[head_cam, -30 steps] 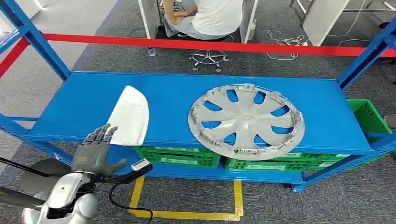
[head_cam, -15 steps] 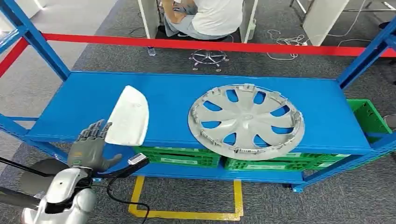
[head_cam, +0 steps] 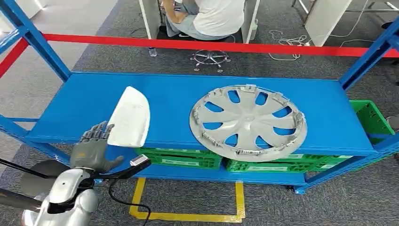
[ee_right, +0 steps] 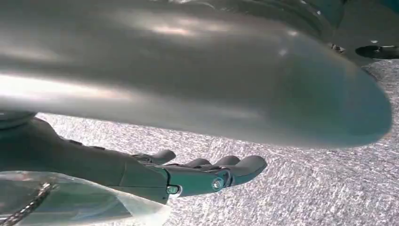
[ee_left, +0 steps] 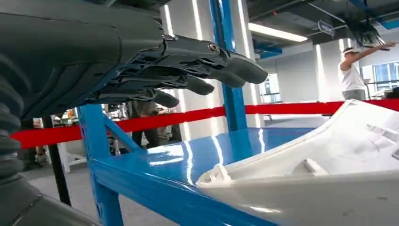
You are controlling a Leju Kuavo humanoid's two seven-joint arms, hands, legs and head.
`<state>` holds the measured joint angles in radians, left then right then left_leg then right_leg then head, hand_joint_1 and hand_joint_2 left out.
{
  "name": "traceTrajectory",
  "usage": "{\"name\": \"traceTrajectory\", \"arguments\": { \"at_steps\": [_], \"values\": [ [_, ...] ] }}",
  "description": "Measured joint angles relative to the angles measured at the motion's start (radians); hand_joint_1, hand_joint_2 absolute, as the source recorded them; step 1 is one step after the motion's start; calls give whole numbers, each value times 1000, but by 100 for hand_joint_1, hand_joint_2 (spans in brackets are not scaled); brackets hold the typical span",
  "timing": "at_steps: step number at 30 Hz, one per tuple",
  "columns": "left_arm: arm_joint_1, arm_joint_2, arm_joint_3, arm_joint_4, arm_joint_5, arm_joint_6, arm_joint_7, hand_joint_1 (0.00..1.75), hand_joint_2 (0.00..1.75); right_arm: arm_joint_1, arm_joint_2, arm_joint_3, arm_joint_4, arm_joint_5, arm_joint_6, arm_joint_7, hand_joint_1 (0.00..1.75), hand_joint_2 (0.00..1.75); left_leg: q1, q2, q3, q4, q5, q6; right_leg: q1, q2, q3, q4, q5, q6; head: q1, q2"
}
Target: Take the parts from the cabinet and place them on the table.
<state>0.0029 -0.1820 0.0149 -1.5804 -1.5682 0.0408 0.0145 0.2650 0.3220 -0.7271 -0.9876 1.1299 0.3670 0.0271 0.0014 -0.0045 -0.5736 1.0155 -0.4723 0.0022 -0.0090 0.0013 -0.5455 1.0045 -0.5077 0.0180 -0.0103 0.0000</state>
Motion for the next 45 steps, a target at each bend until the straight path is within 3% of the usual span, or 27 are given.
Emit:
{"name": "traceTrajectory", "arguments": {
  "at_steps": [45],
  "values": [
    [-3,15,-68,116,0,35,1,0,175,11,3,1,-16,32,18,-18,0,0,0,0,0,0,0,0,0,0,0,0,0,0,0,0]
  ]
}}
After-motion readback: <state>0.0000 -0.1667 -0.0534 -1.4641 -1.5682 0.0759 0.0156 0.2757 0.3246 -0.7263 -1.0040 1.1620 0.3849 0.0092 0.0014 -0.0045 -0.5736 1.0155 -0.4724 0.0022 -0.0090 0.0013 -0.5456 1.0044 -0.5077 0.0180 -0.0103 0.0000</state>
